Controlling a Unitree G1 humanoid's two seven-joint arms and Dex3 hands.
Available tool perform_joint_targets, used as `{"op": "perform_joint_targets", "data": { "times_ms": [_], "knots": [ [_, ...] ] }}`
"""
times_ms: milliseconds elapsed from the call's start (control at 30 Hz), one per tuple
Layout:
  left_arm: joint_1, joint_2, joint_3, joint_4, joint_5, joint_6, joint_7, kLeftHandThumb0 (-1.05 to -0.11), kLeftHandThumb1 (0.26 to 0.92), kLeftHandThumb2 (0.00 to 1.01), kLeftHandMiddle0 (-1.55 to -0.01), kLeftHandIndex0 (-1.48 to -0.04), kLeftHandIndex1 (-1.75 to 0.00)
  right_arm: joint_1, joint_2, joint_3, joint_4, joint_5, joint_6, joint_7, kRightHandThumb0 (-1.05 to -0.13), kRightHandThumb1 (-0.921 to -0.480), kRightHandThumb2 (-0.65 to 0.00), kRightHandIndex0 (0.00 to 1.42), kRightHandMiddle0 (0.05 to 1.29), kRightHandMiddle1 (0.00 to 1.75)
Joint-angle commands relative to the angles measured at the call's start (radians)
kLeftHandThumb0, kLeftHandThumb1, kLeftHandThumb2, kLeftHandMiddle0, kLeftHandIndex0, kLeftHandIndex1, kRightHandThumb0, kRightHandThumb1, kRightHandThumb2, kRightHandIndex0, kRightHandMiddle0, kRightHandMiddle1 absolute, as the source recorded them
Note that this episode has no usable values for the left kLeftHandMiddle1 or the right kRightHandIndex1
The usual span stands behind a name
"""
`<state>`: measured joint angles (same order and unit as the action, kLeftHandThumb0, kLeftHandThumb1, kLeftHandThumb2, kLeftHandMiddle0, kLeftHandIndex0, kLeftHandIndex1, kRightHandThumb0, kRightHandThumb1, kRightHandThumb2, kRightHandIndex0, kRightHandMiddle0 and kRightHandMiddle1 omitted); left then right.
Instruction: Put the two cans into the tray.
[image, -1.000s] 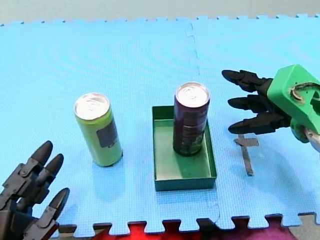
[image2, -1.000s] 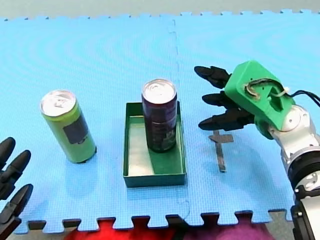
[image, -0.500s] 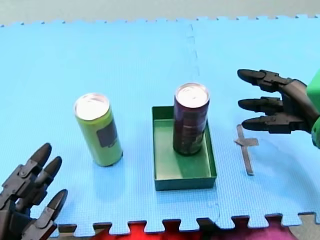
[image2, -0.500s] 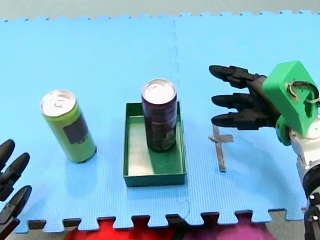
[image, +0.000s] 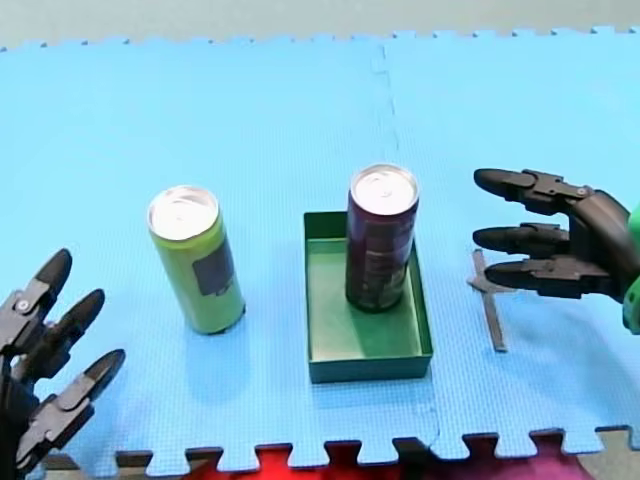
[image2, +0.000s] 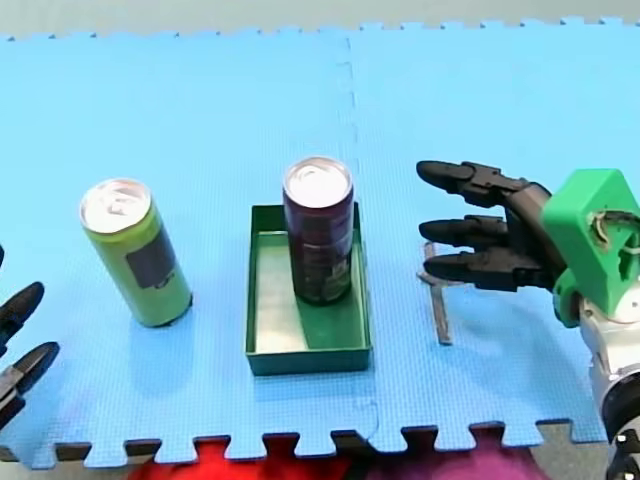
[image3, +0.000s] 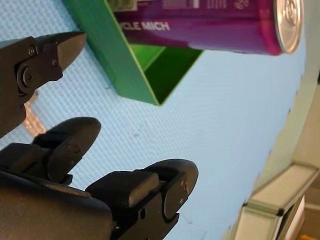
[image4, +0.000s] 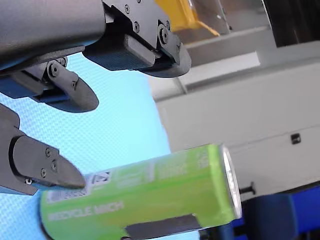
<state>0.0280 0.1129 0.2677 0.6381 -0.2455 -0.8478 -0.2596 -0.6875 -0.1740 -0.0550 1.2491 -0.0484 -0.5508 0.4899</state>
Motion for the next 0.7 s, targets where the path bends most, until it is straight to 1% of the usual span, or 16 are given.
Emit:
{"op": "perform_joint_targets", "data": {
  "times_ms": [0,33,100,133,200,267,300,433,500,567,667],
  "knots": [
    [-0.011,0.007,0.003,0.0,-0.024,0.009,-0.022,-0.697,0.744,0.0,-0.69,-0.37,0.0,0.014,0.001,0.003,0.0,-0.004,-0.009,-0.011,-0.822,-0.69,0.0,0.79,0.53,0.01],
    [-0.013,0.007,0.003,-0.003,-0.026,0.009,-0.026,-0.7,0.743,0.0,-0.69,-0.37,0.0,0.017,0.003,0.004,0.002,-0.005,-0.009,-0.016,-0.815,-0.689,0.0,0.79,0.53,0.01],
    [-0.016,0.009,0.003,-0.01,0.001,0.004,-0.008,-0.862,0.812,0.02,-0.7,-0.36,0.0,0.025,0.008,0.002,0.006,-0.005,-0.01,-0.024,-0.795,-0.686,0.0,0.8,0.53,0.01],
    [-0.016,0.012,0.003,-0.011,0.027,0.0,0.012,-0.965,0.867,0.04,-0.7,-0.35,0.0,0.029,0.01,0.0,0.008,-0.004,-0.01,-0.027,-0.771,-0.682,0.0,0.81,0.53,0.01],
    [-0.007,0.031,0.002,-0.022,0.136,0.003,0.093,-1.026,0.906,0.06,-0.69,-0.34,0.0,0.037,0.015,-0.005,0.011,0.001,-0.013,-0.031,-0.752,-0.68,0.0,0.82,0.54,0.01],
    [0.004,0.042,-0.001,-0.048,0.216,0.024,0.154,-1.043,0.918,0.09,-0.68,-0.33,0.0,0.046,0.019,-0.01,0.012,0.007,-0.015,-0.028,-0.731,-0.679,0.0,0.82,0.54,0.0],
    [0.008,0.042,-0.002,-0.06,0.233,0.034,0.17,-1.046,0.919,0.1,-0.68,-0.32,0.0,0.049,0.02,-0.012,0.012,0.009,-0.015,-0.026,-0.72,-0.679,0.0,0.83,0.54,0.0],
    [0.021,0.031,-0.017,-0.122,0.252,0.088,0.205,-1.048,0.921,0.12,-0.62,-0.31,0.0,0.058,0.022,-0.017,0.017,0.012,-0.015,-0.02,-0.692,-0.679,0.0,0.84,0.54,0.0],
    [0.025,0.03,-0.025,-0.137,0.255,0.107,0.218,-1.048,0.921,0.13,-0.59,-0.3,0.0,0.06,0.024,-0.02,0.02,0.013,-0.015,-0.018,-0.682,-0.68,-0.001,0.85,0.54,0.0],
    [0.027,0.03,-0.031,-0.142,0.258,0.117,0.227,-1.048,0.921,0.14,-0.44,-0.29,0.0,0.062,0.026,-0.024,0.021,0.017,-0.015,-0.014,-0.672,-0.682,-0.001,0.85,0.54,0.0],
    [0.027,0.03,-0.038,-0.146,0.266,0.126,0.243,-1.048,0.921,0.16,-0.36,-0.25,0.0,0.064,0.028,-0.029,0.022,0.021,-0.015,-0.008,-0.66,-0.683,-0.001,0.86,0.54,0.0]
  ]
}}
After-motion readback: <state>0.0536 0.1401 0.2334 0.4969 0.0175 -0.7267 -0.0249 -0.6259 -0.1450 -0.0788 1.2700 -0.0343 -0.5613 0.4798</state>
